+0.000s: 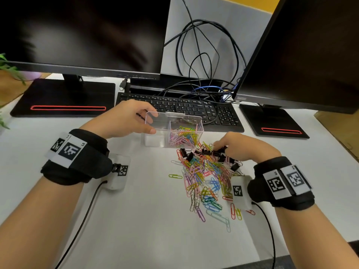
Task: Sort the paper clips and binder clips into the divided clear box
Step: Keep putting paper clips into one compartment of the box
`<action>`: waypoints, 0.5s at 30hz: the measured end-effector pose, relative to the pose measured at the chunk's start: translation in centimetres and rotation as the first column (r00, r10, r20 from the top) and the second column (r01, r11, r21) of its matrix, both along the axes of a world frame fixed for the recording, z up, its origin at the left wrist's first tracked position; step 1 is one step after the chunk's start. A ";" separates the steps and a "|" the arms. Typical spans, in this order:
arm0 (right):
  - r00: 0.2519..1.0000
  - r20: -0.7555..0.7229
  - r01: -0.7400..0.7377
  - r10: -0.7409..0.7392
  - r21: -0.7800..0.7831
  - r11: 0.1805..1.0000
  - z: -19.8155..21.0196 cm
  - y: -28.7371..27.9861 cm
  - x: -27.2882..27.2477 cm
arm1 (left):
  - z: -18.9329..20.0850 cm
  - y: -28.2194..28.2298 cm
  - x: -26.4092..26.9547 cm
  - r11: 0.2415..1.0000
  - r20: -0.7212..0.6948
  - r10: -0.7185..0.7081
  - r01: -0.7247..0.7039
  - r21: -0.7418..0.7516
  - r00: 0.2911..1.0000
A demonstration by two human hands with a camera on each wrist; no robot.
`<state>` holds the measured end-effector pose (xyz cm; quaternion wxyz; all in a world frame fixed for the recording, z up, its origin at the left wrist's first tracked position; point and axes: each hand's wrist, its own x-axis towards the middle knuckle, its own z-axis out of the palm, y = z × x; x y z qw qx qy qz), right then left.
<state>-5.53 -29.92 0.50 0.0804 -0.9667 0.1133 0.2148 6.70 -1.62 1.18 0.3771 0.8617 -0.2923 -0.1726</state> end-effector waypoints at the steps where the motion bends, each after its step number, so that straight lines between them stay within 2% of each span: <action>1: 1.000 0.031 0.002 -0.002 -0.001 1.000 0.3 0.1 0.0 | 0.0 0.0 0.0 1.000 0.002 0.000 0.000 -0.001 1.000; 5: 0.980 0.199 0.024 -0.015 -0.042 0.999 0.6 0.9 0.5 | 0.0 -0.1 0.0 1.000 0.005 0.000 0.000 -0.002 1.000; 6: 0.981 0.195 0.031 -0.022 -0.044 0.999 0.4 1.3 0.7 | 0.0 -0.1 0.0 1.000 0.005 0.002 -0.002 -0.002 1.000; 10: 0.995 0.026 0.095 -0.094 -0.044 0.995 -1.0 2.1 1.3 | 0.0 0.0 0.0 1.000 -0.005 -0.003 0.003 -0.006 1.000; 15: 0.999 -0.009 0.032 -0.032 -0.027 0.999 -0.6 2.3 0.6 | 0.0 0.0 0.0 1.000 0.009 0.004 -0.004 -0.005 1.000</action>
